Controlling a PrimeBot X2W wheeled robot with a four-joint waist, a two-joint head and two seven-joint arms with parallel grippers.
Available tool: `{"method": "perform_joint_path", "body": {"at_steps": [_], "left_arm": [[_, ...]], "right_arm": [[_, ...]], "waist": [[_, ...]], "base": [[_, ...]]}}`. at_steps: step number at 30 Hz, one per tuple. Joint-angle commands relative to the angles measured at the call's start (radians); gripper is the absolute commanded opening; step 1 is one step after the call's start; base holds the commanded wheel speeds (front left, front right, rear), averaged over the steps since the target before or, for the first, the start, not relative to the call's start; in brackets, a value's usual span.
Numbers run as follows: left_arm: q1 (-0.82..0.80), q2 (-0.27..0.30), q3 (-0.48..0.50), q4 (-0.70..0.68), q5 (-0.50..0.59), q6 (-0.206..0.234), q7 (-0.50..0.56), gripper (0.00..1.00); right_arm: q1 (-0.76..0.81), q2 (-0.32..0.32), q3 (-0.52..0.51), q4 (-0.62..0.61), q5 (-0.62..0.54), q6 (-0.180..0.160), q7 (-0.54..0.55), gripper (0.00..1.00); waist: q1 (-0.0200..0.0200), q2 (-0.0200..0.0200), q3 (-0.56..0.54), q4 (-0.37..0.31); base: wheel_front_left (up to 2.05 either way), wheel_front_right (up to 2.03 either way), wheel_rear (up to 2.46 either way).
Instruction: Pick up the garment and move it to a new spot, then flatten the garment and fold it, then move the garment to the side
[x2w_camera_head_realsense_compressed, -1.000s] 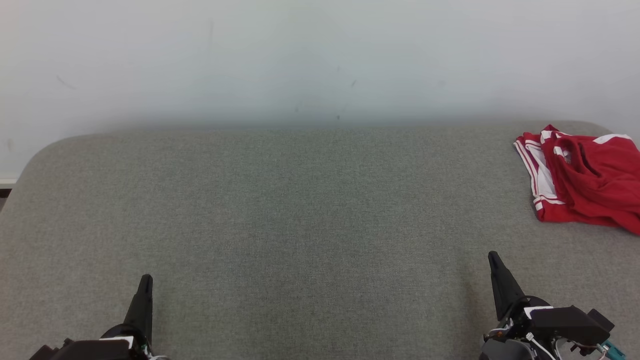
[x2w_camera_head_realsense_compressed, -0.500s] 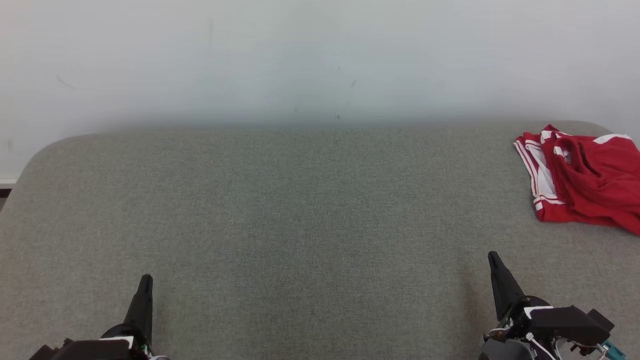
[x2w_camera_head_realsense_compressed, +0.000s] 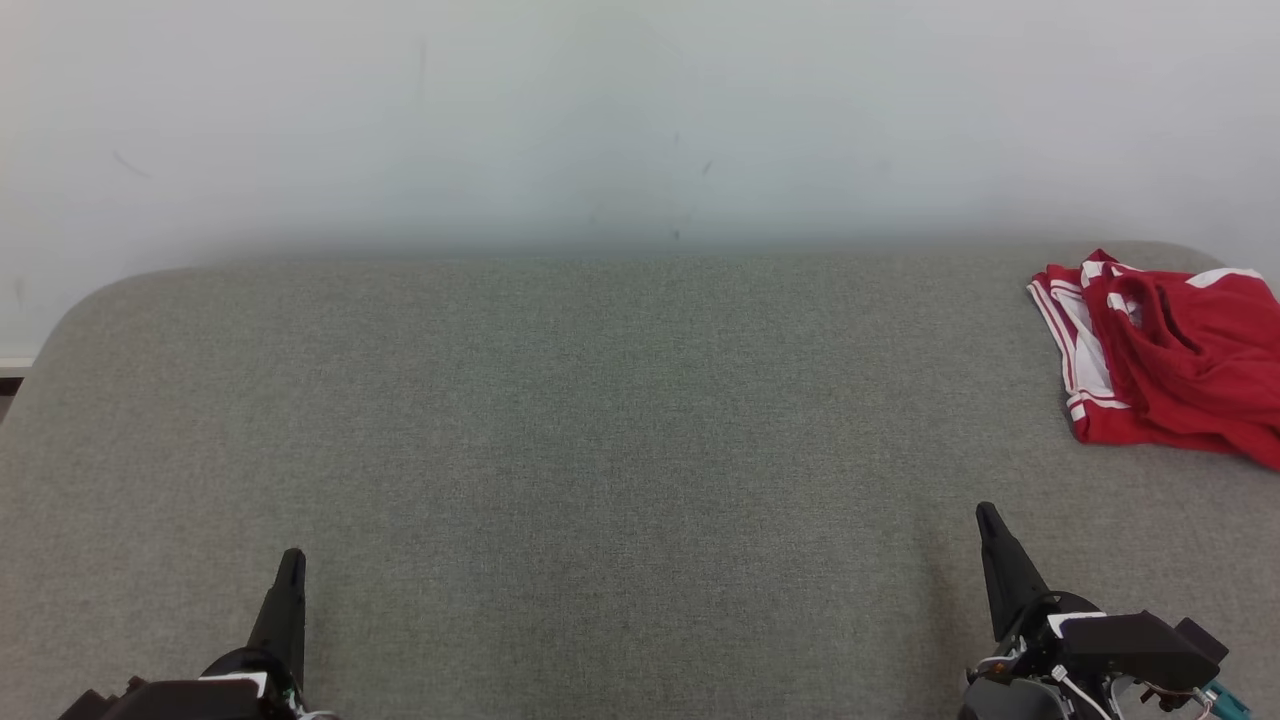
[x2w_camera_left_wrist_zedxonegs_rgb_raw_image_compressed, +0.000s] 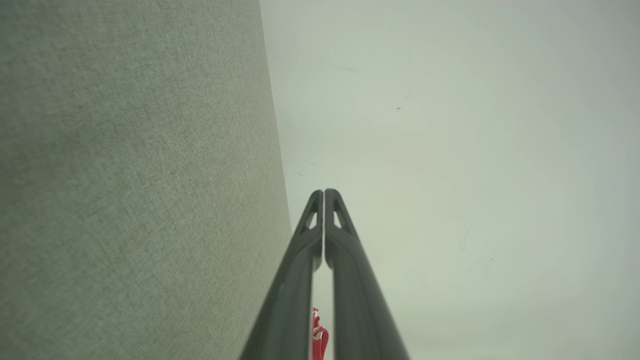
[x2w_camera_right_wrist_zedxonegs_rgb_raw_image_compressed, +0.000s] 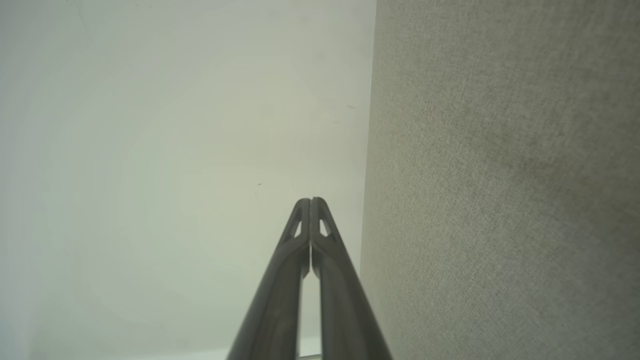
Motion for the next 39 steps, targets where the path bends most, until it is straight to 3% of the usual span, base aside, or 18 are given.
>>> {"method": "perform_joint_path", "body": {"at_steps": [1,39], "left_arm": [[-0.007,0.004,0.0,0.0,-0.005,-0.003,0.0,0.0],[-0.007,0.004,0.0,0.0,-0.005,-0.003,0.0,0.0]], "right_arm": [[-0.005,0.004,0.0,-0.003,0.002,-0.002,0.003,0.0],[-0.005,0.004,0.001,-0.003,0.002,-0.002,0.003,0.0]], "waist": [[0.0,-0.0001,0.0,0.0],[0.0,-0.0001,0.0,0.0]], "base": [[0.0,0.0,0.0],[0.0,0.0,0.0]]}}
